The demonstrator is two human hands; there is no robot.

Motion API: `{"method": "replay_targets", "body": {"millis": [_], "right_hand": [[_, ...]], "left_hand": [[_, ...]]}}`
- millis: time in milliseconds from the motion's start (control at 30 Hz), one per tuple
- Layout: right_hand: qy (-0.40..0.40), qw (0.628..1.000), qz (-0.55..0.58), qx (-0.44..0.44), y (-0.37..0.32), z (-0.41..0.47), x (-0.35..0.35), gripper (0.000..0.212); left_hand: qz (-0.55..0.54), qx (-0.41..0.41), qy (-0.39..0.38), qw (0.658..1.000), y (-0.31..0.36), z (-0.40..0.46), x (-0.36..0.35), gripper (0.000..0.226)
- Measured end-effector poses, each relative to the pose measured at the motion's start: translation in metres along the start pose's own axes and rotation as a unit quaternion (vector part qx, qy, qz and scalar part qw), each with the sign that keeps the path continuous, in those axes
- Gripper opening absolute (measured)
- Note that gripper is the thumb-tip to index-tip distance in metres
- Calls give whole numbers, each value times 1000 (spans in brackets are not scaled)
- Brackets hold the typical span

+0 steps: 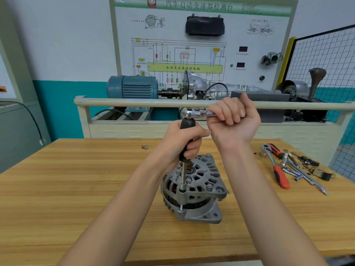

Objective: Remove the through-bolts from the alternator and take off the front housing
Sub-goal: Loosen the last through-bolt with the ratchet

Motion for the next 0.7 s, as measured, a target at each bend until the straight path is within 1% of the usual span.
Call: {"method": "replay_targets", "body": {"millis": [133,200,267,300,367,433,500,533,633,700], "right_hand": [[40,994,90,-53,5,15,15,44],[45,988,126,-79,4,18,18,44],[69,985,131,-86,0,19,18,42],[89,987,109,-70,-4,18,20,42],[133,989,59,-13,-14,14,21,45],[136,989,47,36,-23,9,16,45],[108,992,36,57,-27,4,5,43],[91,994,12,64,-28,1,-1,43],[41,988,-119,88,-23,-12,-20,51],[-5,969,-221,111,-15,-21,-32,55]], "left_hand": [[-28,26,-53,998,2,4,-1,36],[-45,39,-91,994,0,7,-7,36],[-56,52,-97,992,-4,10,-14,43],[-53,59,-86,993,-6,11,-15,47],[-32,62,-60,996,-8,13,-17,51],[-7,60,-39,997,-7,13,-18,54],[10,60,-22,998,-5,12,-18,55],[14,60,-15,998,-4,11,-17,55],[12,63,0,998,-3,7,-12,57],[6,67,12,998,-2,4,-9,58]]}}
Point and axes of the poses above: each hand's wrist, its own z-axis towards the middle knuckle, its own x-axis out of the back of the hand, y = z × x, the point moved 4 cm from there along z, towards the middle knuckle, and after that the axes turned 12 degrees about -y, right-handed, at the moved point
